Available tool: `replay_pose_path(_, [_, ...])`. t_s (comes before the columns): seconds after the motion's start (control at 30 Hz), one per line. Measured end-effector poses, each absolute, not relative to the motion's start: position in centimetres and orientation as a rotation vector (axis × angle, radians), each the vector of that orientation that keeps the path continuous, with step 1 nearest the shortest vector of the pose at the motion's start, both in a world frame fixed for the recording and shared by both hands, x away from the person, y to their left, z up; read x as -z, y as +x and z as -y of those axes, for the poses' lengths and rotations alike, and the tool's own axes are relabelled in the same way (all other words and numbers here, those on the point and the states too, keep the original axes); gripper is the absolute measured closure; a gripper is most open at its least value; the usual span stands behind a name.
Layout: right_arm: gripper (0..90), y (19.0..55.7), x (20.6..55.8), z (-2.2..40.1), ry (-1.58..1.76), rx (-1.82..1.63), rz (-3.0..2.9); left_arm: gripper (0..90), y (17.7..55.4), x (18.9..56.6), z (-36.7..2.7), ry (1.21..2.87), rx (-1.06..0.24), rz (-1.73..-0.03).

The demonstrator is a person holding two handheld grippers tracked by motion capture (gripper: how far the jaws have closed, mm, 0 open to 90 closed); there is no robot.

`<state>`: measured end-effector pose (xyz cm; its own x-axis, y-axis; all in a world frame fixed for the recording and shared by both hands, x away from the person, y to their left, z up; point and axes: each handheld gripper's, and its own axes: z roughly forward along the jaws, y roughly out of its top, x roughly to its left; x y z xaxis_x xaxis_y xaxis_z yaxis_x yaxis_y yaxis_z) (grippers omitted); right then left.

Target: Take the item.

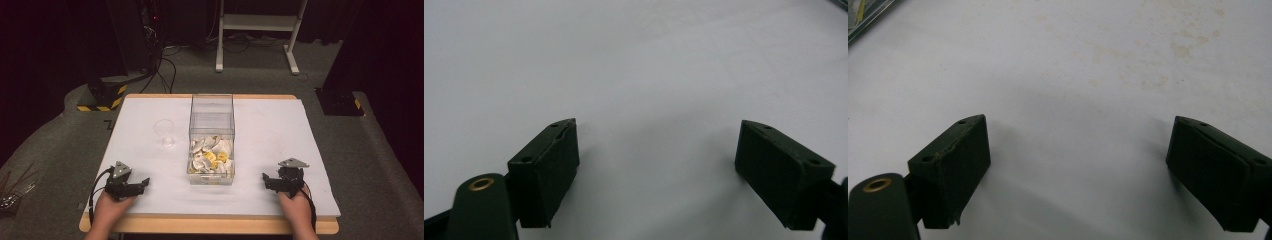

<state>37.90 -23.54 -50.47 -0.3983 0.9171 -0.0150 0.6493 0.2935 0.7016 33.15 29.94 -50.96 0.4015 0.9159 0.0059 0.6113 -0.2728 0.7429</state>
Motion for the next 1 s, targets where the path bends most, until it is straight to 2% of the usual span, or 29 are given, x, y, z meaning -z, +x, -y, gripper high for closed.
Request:
replay_pose_path(0.53, [10.3, 37.9, 50.5, 23.5, 1.4, -0.868, -2.151, 18.0, 33.3, 50.8, -29.9, 2.006, -0.579, -1.304])
replay_pose_path(0.63, [10.3, 37.9, 50.5, 23.5, 1.4, -0.868, -2.151, 15.2, 33.4, 50.7, -29.9, 2.008, -0.578, -1.318])
replay_pose_path(1.0, [10.3, 37.9, 50.5, 23.5, 1.4, -0.867, -2.151, 15.1, 32.7, 49.5, -29.9, 1.972, -0.579, -1.243])
